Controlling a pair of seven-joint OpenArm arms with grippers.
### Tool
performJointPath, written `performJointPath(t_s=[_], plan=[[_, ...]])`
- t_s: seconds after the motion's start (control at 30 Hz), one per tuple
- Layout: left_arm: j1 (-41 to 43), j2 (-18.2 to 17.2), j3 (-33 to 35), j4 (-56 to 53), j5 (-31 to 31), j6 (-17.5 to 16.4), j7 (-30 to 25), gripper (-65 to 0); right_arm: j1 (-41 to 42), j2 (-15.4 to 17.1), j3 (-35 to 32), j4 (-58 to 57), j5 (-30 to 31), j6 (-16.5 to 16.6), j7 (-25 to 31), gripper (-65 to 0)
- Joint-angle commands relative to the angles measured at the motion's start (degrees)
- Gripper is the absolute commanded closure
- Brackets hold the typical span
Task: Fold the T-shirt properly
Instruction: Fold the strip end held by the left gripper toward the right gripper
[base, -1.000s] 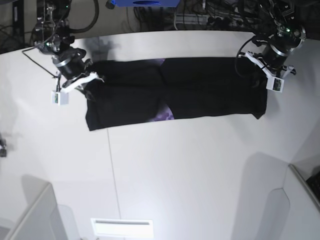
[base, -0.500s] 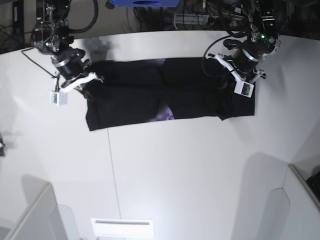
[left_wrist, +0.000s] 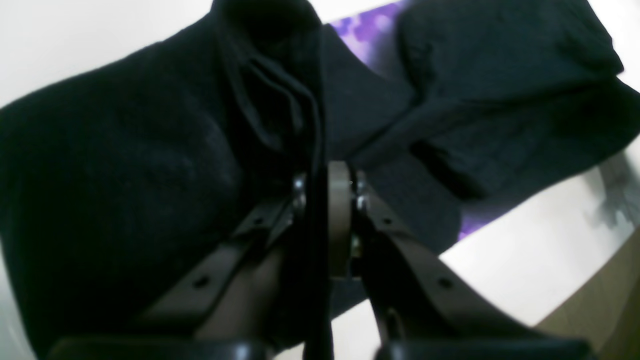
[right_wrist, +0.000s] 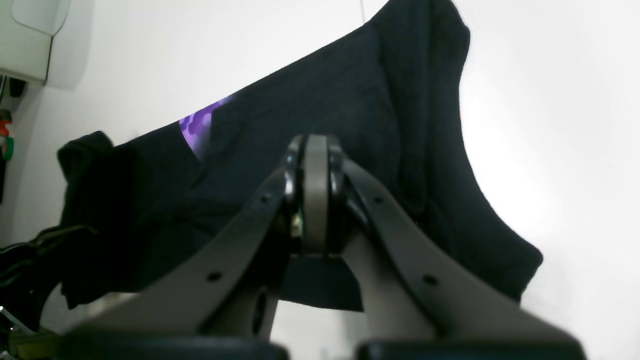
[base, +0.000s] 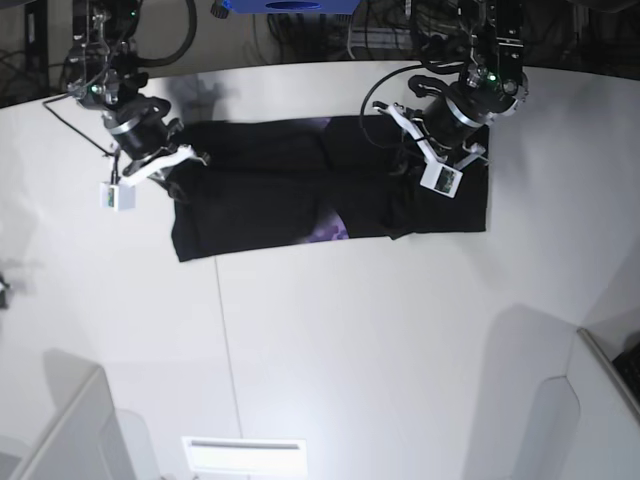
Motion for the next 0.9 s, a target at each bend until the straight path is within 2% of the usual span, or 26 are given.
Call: performJointPath(t_s=[0.0, 0.1, 0.23, 0.4, 0.5, 0.73, 0.87], plan=[[-0.1, 0.1, 0.5, 1.1, -0.7, -0.3, -1.3, 0.0, 0.3, 0.5, 0.4, 0.8, 0.3, 0.2, 1.3, 0.0], [-0.2, 0.2, 1.8, 1.1, -0.9, -0.2, -1.3, 0.0, 0.3, 0.5, 0.4, 0.8, 0.2, 0.2, 1.3, 0.0], [-1.5, 0.7, 3.8, 1.0, -1.1, 4.3, -1.3, 0.0, 0.3, 0.5, 0.4, 0.8, 0.2, 0.2, 1.3, 0.0], [-3.4, 0.7, 7.9, 0.8, -0.9, 5.7, -1.2, 0.0, 0.2, 0.5, 0.4, 0.8, 0.2, 0.2, 1.3, 0.0], [-4.2, 0.8, 9.9, 0.4, -1.0, 8.0, -1.2, 0.0, 0.1, 0.5, 0.4, 0.8, 0.2, 0.2, 1.3, 0.0], [-5.0, 0.7, 11.5, 0.4, -1.0, 8.5, -1.1, 0.0, 0.1, 0.5, 0.4, 0.8, 0.2, 0.2, 1.3, 0.0], [-6.2, 0.8, 11.5, 0.0, -1.0, 8.5, 3.7, 0.0, 0.1, 0.5, 0.4, 0.8, 0.2, 0.2, 1.3, 0.0]])
